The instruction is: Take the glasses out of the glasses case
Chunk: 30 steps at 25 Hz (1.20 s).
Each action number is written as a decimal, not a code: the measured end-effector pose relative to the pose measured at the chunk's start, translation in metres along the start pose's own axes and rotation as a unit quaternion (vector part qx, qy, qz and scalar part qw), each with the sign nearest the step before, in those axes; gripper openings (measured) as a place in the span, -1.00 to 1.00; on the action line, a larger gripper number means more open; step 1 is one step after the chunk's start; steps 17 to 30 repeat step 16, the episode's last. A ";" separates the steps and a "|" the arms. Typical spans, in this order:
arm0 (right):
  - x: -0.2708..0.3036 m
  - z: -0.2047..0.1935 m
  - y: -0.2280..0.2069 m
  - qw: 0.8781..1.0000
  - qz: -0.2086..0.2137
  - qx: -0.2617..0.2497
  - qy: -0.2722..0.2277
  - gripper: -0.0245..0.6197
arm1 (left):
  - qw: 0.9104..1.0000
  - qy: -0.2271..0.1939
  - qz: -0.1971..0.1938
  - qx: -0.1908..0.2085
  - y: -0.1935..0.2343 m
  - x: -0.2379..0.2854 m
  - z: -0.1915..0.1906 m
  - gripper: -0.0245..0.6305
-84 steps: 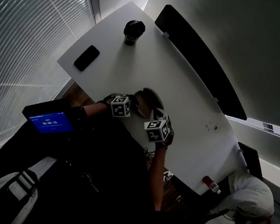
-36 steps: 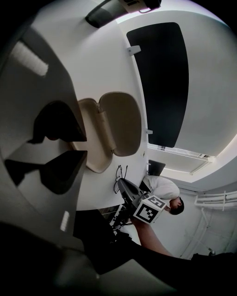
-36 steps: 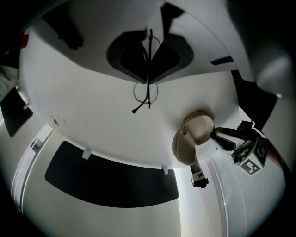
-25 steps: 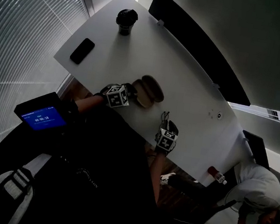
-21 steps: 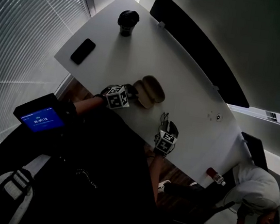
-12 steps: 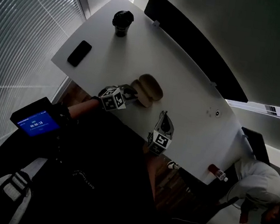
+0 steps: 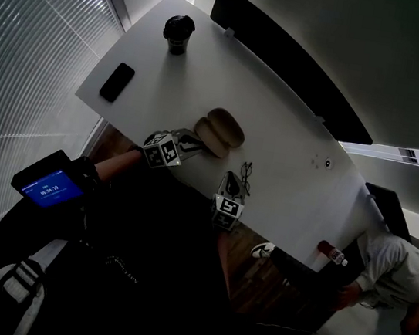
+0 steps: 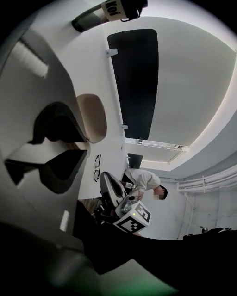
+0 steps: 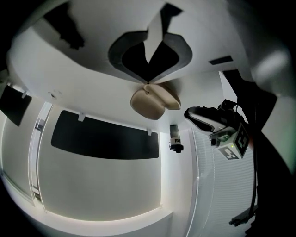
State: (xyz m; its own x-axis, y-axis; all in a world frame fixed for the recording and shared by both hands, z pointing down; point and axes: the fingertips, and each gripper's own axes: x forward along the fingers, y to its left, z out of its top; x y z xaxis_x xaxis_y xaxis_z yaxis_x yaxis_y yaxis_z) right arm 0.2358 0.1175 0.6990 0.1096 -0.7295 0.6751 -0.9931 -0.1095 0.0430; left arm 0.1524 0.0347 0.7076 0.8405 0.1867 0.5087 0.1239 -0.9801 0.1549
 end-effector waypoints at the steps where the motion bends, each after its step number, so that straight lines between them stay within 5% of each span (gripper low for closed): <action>1: 0.000 0.000 -0.001 1.000 -0.001 0.000 0.000 -0.90 | 1.000 0.000 0.002 0.000 0.000 -0.001 -0.001 -0.75; 30: 0.008 -0.005 -0.001 1.000 0.004 -0.010 0.009 -0.90 | 1.000 0.009 0.002 -0.011 0.003 -0.001 -0.017 -0.76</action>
